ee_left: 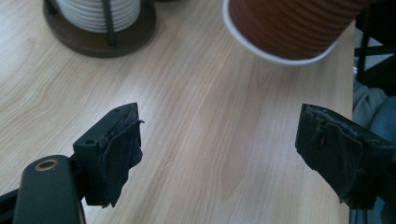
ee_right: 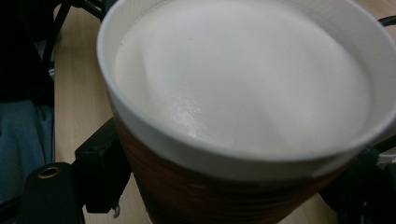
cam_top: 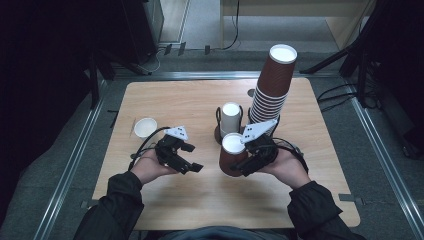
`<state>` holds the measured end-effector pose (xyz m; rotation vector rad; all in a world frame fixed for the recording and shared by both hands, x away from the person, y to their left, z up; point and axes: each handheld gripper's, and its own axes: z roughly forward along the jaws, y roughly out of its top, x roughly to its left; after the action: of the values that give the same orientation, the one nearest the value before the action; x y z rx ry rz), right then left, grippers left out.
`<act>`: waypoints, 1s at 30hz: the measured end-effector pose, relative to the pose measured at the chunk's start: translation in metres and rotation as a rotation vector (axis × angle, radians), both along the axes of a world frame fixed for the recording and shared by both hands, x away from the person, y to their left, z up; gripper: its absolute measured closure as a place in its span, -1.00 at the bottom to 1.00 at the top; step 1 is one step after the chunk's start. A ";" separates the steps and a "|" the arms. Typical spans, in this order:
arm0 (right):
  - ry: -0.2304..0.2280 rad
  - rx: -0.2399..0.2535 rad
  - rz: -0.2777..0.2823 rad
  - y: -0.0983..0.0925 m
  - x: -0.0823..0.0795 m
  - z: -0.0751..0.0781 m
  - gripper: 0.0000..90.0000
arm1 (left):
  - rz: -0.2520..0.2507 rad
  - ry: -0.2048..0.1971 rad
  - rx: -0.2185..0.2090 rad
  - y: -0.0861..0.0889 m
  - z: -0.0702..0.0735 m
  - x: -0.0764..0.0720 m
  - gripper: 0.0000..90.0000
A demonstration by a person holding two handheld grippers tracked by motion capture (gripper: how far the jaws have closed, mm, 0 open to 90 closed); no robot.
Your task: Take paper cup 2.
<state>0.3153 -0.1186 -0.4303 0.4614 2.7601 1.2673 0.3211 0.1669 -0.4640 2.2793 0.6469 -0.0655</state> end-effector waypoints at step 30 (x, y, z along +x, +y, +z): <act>0.024 0.230 0.052 0.018 0.012 -0.036 -0.61 | -0.100 0.047 -0.058 -0.030 -0.011 -0.003 -0.99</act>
<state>0.3269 -0.1008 -0.4664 0.4246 2.6727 1.6114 0.3182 0.1371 -0.4750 2.2581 0.5483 -0.1842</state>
